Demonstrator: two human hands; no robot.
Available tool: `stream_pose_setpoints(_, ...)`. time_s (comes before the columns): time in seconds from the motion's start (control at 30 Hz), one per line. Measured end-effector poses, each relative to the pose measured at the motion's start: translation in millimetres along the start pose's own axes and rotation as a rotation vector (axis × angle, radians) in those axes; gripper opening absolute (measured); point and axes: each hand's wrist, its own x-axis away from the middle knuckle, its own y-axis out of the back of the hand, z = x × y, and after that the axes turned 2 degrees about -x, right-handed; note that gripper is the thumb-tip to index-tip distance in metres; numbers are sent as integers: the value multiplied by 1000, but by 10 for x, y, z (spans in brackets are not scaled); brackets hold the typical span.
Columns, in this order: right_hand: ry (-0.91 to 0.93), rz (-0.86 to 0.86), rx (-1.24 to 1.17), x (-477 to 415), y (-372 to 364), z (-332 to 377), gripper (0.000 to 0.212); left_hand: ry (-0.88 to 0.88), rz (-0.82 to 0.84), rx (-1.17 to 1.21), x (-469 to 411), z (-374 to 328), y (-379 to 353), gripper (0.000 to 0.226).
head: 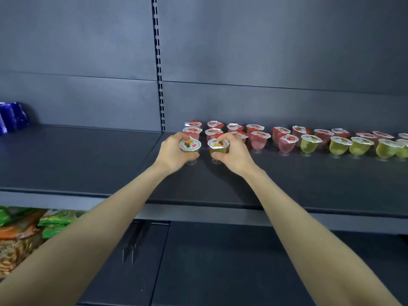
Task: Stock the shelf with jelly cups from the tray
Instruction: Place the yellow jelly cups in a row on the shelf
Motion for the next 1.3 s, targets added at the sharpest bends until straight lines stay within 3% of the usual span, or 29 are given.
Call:
stream_pose_setpoints(0.37,76,20,221,-96,-33,-29,36,-108,52,-175,-279,100,-121,43)
stream_pose_setpoints(0.57,55,82,368,-39,49,36,47,-130,138,-309,-197,61,-51,60)
stream_pose_setpoints(0.73,56,132,381,112,267,116,54,-215,53,-447,4,-129,107,47)
stream_pose_setpoints(0.87,97,47,369,420,520,141,40,-313,-8,-499,341,-408,157,41)
stream_pose_setpoints(1.03,138,28,412,1114,803,-80,41,-441,-41,-455,1054,-629,-128,40)
stream_pose_setpoints(1.3,272,-52,393,2335,1170,-892,34,-431,-38,-436,2333,-775,-1041,40)
